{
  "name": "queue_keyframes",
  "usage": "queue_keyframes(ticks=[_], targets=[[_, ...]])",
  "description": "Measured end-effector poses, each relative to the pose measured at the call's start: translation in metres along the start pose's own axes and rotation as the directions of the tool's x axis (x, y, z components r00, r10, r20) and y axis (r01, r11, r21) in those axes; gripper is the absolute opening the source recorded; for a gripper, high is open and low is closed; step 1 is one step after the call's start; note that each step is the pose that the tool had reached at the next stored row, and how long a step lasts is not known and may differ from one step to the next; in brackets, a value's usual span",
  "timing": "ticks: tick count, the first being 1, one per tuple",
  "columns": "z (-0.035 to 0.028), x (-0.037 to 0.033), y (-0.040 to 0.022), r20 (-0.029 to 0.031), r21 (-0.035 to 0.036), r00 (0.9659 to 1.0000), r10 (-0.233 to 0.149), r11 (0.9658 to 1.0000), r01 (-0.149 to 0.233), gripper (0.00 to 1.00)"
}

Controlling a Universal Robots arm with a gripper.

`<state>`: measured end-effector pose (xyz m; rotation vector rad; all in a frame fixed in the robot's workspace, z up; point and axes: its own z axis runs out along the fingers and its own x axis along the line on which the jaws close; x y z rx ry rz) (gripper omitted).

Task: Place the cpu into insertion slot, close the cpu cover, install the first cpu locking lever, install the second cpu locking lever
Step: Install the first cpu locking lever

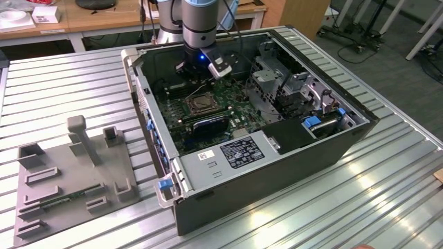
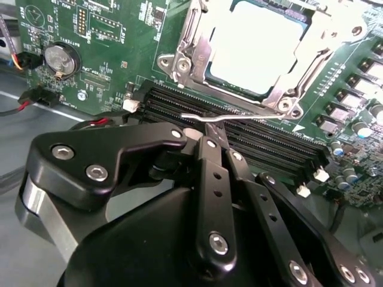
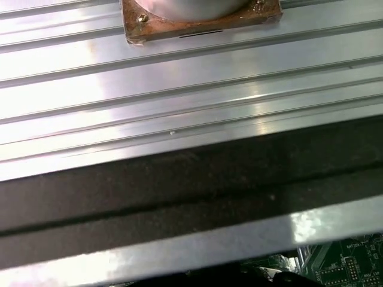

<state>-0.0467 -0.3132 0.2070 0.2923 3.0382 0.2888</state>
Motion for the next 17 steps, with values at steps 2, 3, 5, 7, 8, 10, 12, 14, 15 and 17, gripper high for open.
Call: queue_keyframes(ticks=[2, 3, 5, 7, 8, 10, 12, 14, 15, 17], targets=[[0.0015, 0.0013, 0.0002, 0.0001, -0.0012, 1.0000, 0.000, 1.0000, 0.000, 0.10], [0.0019, 0.0020, 0.0006, 0.0000, -0.0018, 1.0000, 0.000, 1.0000, 0.000, 0.10], [0.0022, 0.0028, 0.0013, -0.0001, -0.0035, 1.0000, 0.000, 1.0000, 0.000, 0.10], [0.0021, 0.0029, 0.0017, -0.0003, -0.0035, 1.0000, 0.000, 1.0000, 0.000, 0.10], [0.0016, 0.0029, 0.0020, -0.0003, -0.0035, 1.0000, 0.000, 1.0000, 0.000, 0.10], [-0.0008, 0.0028, 0.0026, -0.0002, -0.0041, 1.0000, 0.000, 1.0000, 0.000, 0.10], [-0.0041, 0.0026, 0.0032, -0.0003, -0.0050, 1.0000, 0.000, 1.0000, 0.000, 0.10], [-0.0078, 0.0024, 0.0039, -0.0005, -0.0060, 1.0000, 0.001, 1.0000, -0.001, 0.10], [-0.0094, 0.0023, 0.0043, -0.0006, -0.0065, 1.0000, 0.001, 1.0000, -0.001, 0.10], [-0.0122, 0.0022, 0.0048, -0.0009, -0.0078, 1.0000, 0.001, 1.0000, -0.001, 0.10]])
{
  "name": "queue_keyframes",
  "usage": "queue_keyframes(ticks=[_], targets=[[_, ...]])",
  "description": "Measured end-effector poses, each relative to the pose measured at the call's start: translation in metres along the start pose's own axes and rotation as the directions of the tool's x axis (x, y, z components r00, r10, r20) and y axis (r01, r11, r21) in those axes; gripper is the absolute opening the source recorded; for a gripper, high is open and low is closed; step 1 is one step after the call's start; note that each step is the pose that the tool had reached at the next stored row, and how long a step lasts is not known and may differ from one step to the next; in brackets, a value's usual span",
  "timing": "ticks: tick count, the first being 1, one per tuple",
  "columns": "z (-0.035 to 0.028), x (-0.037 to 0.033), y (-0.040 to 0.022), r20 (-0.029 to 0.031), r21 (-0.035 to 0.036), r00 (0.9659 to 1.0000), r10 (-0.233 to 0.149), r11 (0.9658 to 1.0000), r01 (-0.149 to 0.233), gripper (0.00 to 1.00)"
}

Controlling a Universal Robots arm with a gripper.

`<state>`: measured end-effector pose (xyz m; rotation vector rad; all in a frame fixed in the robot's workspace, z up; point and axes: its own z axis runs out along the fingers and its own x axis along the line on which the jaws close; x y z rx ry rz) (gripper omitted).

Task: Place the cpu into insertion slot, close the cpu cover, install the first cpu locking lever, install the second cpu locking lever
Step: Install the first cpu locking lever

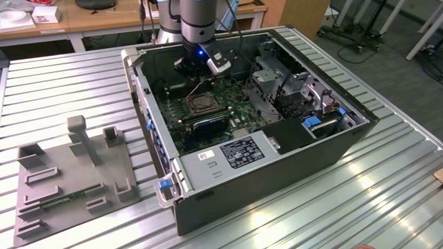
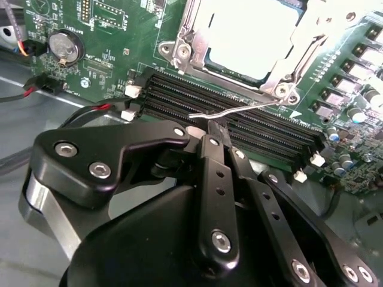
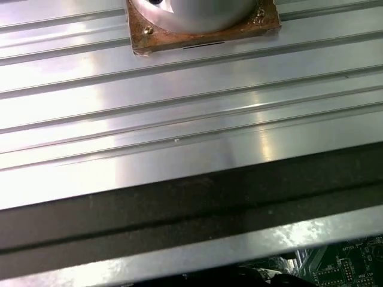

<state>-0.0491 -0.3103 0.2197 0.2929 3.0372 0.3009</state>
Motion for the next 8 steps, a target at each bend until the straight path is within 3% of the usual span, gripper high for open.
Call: queue_keyframes(ticks=[3, 8], targets=[[-0.0011, -0.0001, 0.0002, -0.0006, -0.0035, 1.0000, 0.000, 1.0000, 0.000, 0.10], [0.0007, 0.0055, -0.0007, -0.0005, -0.0180, 1.0000, 0.001, 0.9998, -0.001, 0.10]])
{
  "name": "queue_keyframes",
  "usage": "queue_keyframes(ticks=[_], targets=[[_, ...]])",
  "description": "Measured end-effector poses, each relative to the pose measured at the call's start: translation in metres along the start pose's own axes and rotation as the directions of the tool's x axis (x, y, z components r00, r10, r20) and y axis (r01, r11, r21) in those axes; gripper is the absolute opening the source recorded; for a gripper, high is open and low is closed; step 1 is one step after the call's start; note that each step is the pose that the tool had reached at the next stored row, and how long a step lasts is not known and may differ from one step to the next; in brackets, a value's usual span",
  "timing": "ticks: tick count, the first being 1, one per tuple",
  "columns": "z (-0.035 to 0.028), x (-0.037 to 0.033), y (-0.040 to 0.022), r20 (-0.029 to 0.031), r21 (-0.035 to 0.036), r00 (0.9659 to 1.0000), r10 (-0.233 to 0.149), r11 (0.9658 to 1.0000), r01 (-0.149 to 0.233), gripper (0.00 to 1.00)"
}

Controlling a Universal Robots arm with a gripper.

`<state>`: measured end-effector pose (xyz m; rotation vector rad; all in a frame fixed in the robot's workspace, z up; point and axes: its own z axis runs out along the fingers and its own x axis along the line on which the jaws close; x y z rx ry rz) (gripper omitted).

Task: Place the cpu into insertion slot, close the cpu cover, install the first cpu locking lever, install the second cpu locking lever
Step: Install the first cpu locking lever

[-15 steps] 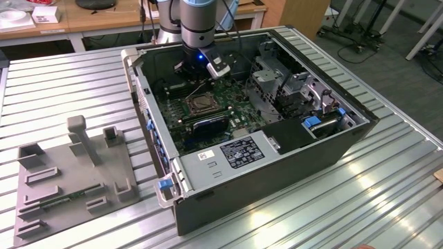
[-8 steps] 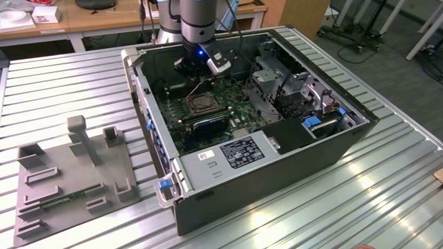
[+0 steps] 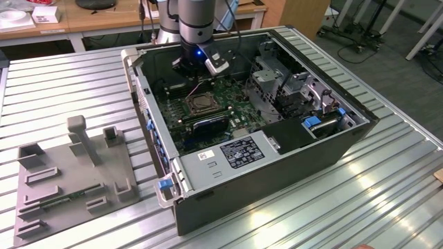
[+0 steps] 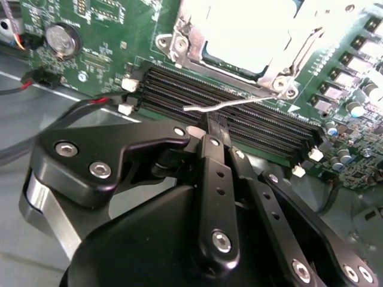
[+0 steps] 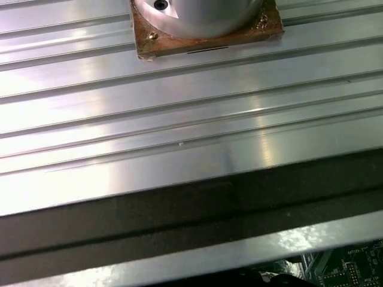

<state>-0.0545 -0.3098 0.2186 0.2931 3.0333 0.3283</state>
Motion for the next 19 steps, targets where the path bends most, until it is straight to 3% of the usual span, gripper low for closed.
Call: queue_keyframes(ticks=[5, 11, 19], targets=[[-0.0006, 0.0009, 0.0000, 0.0000, -0.0016, 1.0000, 0.000, 1.0000, 0.000, 0.10], [-0.0108, 0.0003, 0.0019, 0.0000, -0.0018, 1.0000, 0.000, 1.0000, 0.000, 0.10], [-0.0138, -0.0016, -0.0064, 0.0003, -0.0016, 1.0000, 0.000, 1.0000, 0.000, 0.10]])
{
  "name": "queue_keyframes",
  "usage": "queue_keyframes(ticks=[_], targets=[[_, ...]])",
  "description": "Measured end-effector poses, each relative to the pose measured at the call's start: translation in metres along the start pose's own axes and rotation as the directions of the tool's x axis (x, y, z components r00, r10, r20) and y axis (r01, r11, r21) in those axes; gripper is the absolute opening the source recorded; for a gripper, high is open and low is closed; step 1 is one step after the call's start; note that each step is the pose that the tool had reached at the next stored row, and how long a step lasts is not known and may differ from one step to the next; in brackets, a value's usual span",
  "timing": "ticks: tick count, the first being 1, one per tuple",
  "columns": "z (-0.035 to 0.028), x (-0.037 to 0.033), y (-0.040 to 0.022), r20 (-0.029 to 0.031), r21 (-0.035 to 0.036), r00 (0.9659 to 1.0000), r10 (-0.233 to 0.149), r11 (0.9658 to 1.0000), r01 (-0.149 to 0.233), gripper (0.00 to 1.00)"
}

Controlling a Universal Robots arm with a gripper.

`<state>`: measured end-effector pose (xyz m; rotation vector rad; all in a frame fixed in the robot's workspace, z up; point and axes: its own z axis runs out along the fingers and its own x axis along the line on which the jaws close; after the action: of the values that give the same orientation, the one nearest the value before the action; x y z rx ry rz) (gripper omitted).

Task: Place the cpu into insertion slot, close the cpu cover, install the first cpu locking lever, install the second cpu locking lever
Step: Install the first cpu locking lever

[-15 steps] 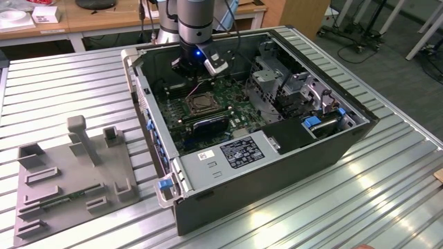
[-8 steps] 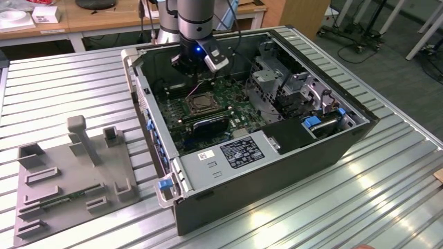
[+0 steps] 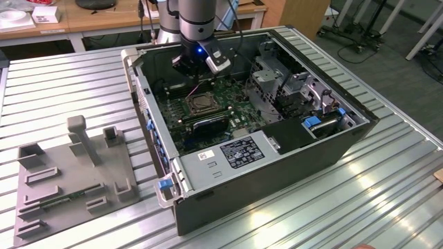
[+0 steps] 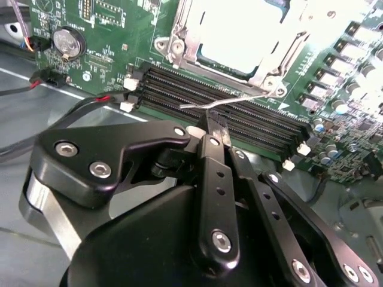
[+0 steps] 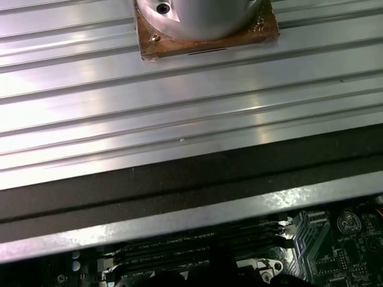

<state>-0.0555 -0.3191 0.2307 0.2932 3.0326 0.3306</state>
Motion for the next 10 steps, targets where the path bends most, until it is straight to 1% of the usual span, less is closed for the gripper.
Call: queue_keyframes(ticks=[10], targets=[[0.0011, -0.0004, -0.0031, 0.0006, 0.0002, 1.0000, 0.000, 1.0000, 0.000, 0.10]])
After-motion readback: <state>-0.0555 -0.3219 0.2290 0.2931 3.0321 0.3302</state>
